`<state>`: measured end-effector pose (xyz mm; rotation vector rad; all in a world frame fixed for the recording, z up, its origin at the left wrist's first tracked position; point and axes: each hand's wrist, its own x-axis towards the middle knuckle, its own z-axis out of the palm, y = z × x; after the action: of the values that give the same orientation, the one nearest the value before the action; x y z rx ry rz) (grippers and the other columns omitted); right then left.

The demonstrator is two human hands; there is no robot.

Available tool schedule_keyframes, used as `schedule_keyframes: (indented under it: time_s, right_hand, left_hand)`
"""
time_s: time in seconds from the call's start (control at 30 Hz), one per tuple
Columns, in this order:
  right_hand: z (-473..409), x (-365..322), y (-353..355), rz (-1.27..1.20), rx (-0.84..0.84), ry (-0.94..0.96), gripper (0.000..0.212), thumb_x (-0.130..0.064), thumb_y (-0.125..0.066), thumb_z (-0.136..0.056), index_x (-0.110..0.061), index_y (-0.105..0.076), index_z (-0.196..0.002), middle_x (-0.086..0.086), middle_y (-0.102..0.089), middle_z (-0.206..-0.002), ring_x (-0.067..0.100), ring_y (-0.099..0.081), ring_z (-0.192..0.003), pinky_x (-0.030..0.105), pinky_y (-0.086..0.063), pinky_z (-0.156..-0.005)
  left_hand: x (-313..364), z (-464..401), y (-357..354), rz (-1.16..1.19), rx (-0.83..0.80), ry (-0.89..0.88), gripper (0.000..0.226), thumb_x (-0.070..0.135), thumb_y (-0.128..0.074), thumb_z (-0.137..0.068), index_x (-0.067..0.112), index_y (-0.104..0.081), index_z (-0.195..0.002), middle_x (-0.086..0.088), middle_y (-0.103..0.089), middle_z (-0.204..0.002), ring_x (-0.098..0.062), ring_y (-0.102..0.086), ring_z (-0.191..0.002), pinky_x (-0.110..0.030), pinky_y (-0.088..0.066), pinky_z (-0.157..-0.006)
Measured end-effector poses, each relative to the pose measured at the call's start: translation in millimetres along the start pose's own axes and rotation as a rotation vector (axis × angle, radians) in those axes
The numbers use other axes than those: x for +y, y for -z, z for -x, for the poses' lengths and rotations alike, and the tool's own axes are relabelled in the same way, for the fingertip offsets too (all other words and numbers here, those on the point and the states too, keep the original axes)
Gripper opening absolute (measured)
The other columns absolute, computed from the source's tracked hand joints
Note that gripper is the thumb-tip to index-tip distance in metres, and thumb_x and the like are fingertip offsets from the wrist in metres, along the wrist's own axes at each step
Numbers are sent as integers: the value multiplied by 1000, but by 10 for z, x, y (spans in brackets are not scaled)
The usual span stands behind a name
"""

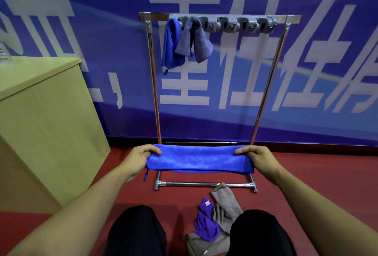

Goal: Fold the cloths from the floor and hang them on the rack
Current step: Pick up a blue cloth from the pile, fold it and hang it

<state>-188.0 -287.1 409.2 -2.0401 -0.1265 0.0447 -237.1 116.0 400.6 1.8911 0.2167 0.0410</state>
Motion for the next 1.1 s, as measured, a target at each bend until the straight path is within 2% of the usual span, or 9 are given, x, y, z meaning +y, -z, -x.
schedule_keyframes:
  time_s: [0.1,0.27,0.4,0.53,0.67,0.73,0.83,0.97,1.1]
  right_hand:
    - [-10,3,-6,-48,-20,-34,41,7,-48,-95,-17,-80,-89,0,-76,-102,10,-67,-85,11,-49,-72]
    - [85,-101,-5,-104,-57,14,8,1,-79,-79,-4,-76,-85,3,-77,-86,6,-67,-71,12,-51,-64]
    - [94,-66,-21,-118,-67,-28,37,7,-82,-72,-8,-52,-87,-2,-51,-58,7,-45,-48,18,-42,-47]
    - [107,48,-81,168,-325,-108,60,1,-83,-73,-20,-49,-117,3,-56,-65,11,-48,-51,22,-41,-49]
    - [171,31,-154,438,-546,-174,31,-10,-81,-76,-26,-63,-96,-6,-55,-67,-1,-47,-48,15,-40,-47]
    - [229,-21,-188,390,-645,-243,20,-8,-78,-80,-22,-65,-87,-3,-57,-71,-2,-48,-45,16,-41,-46]
    - [286,-166,-276,130,-676,-268,14,-4,-75,-83,-12,-65,-90,0,-64,-77,2,-57,-58,16,-45,-54]
    - [232,-528,-394,-504,-495,-115,48,-12,-88,-67,-12,-59,-106,11,-68,-101,20,-61,-93,32,-47,-84]
    - [248,-873,-489,-646,-339,74,39,3,-74,-81,-21,-44,-77,1,-58,-77,13,-60,-77,28,-53,-77]
  left_hand:
    - [78,10,-37,-47,-18,27,43,-11,-45,-91,15,-79,-89,-1,-64,-69,-11,-51,-54,-19,-39,-52]
    - [284,37,-99,-20,129,-124,19,7,-81,-81,22,-73,-90,1,-72,-100,-10,-65,-86,-26,-53,-84]
    - [529,15,-171,-25,160,-229,24,6,-82,-79,22,-73,-94,6,-72,-101,4,-64,-82,-16,-52,-80]
    - [806,43,-266,-82,40,-331,33,5,-84,-77,24,-74,-102,12,-72,-106,15,-63,-89,-11,-45,-86]
    - [1115,125,-428,-37,-72,-414,59,8,-85,-76,31,-63,-127,8,-69,-119,-1,-66,-109,-25,-52,-97]
    - [1256,190,-516,70,-166,-409,79,4,-85,-76,37,-50,-139,-5,-71,-116,-14,-69,-107,-28,-57,-93]
    - [1440,269,-644,93,-236,-426,88,4,-85,-77,39,-43,-145,4,-70,-118,3,-60,-119,-18,-54,-90]
    - [1516,263,-748,160,-297,-409,84,3,-83,-80,39,-43,-145,-10,-76,-106,-19,-73,-102,-33,-60,-88]
    - [1474,206,-768,192,-164,-365,74,12,-83,-81,38,-49,-141,-5,-74,-112,-16,-73,-99,-36,-61,-87]
